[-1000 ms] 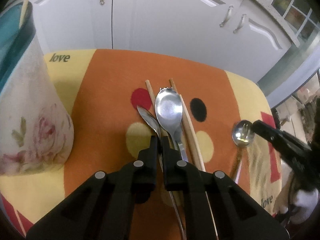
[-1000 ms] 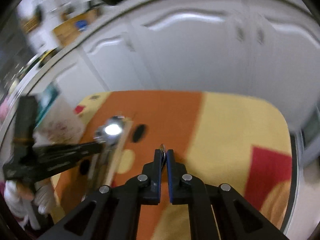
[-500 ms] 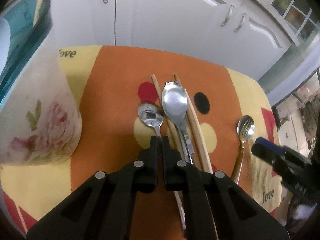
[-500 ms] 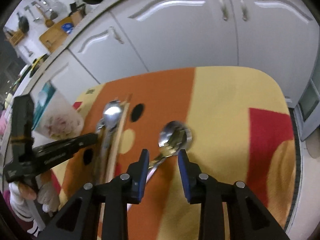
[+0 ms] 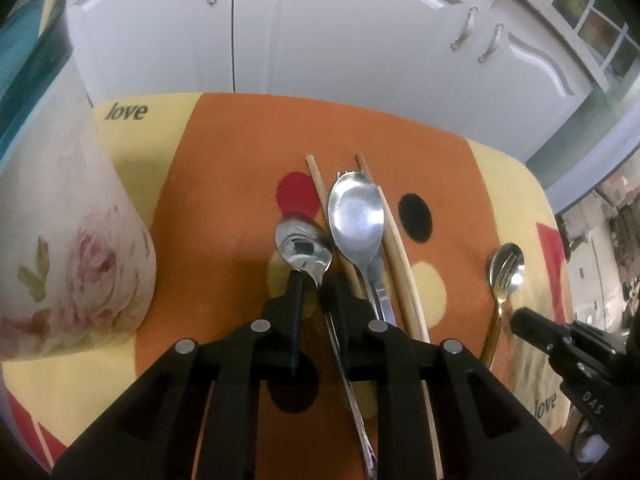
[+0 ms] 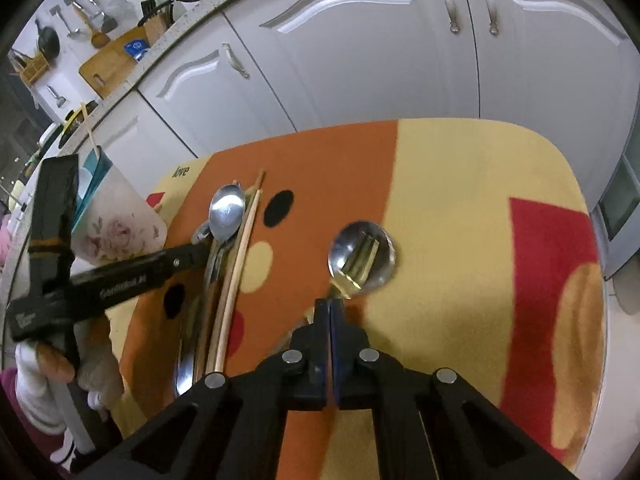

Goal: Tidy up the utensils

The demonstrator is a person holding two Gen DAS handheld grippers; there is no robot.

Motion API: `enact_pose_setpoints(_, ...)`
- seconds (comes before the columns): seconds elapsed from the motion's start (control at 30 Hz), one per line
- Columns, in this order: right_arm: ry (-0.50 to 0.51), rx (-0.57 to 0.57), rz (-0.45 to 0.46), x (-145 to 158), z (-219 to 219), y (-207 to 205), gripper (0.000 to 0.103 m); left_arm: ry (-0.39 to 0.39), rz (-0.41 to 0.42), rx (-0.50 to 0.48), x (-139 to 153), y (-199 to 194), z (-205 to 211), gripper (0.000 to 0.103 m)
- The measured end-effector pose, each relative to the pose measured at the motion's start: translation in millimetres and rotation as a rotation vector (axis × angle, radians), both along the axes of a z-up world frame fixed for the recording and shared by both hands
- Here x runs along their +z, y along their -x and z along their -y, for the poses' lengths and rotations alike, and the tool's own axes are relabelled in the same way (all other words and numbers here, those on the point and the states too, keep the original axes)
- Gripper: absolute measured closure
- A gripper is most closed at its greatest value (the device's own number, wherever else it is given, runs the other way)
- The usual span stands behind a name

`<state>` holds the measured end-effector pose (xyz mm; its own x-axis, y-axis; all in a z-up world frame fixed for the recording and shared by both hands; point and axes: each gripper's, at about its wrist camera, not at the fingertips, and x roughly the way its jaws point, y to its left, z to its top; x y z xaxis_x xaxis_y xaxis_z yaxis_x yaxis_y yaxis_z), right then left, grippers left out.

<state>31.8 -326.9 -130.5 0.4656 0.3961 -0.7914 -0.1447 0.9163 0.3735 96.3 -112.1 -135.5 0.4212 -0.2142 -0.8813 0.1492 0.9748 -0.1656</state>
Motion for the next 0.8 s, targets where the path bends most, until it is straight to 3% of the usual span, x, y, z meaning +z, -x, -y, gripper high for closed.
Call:
enact_pose_setpoints(0.1, 0.017, -0.020, -0.026, -4, 10, 4, 0.102, 0.014, -0.004, -0.004, -1, -2, 0, 0.097)
enact_pose_setpoints(0.17, -0.044, -0.052, -0.029, -2, 18, 5, 0.102, 0.014, -0.004, -0.007, -1, -2, 0, 0.097)
enact_pose_setpoints(0.23, -0.100, -0.078, -0.046, -1, 19, 2, 0.090, 0.009, -0.003, -0.010, 0, 0, 1, 0.097)
enact_pose_setpoints(0.27, -0.106, -0.079, -0.067, -2, 16, -1, 0.074, 0.006, -0.004, -0.012, 0, 0, 1, 0.098)
enact_pose_setpoints(0.33, -0.091, -0.071, -0.088, -5, 4, -8, 0.071, 0.005, -0.005, -0.014, 0, 1, 2, 0.098)
enact_pose_setpoints(0.37, -0.075, -0.068, -0.079, -3, -1, -9, 0.071, 0.003, -0.006, -0.014, 0, 2, 3, 0.098)
enact_pose_setpoints(0.47, 0.013, -0.039, -0.058, -2, -17, -14, 0.086, -0.002, -0.007, -0.016, 0, 2, 4, 0.098)
enact_pose_setpoints(0.53, 0.022, -0.027, -0.042, -1, -18, -14, 0.088, 0.002, -0.012, -0.017, 1, 1, 3, 0.098)
enact_pose_setpoints(0.6, 0.008, -0.022, -0.031, 3, -12, -10, 0.098, 0.006, -0.017, -0.019, 1, 0, 1, 0.098)
enact_pose_setpoints(0.8, 0.036, -0.035, -0.062, 4, 13, 3, 0.102, 0.011, -0.016, -0.013, -1, 0, -1, 0.098)
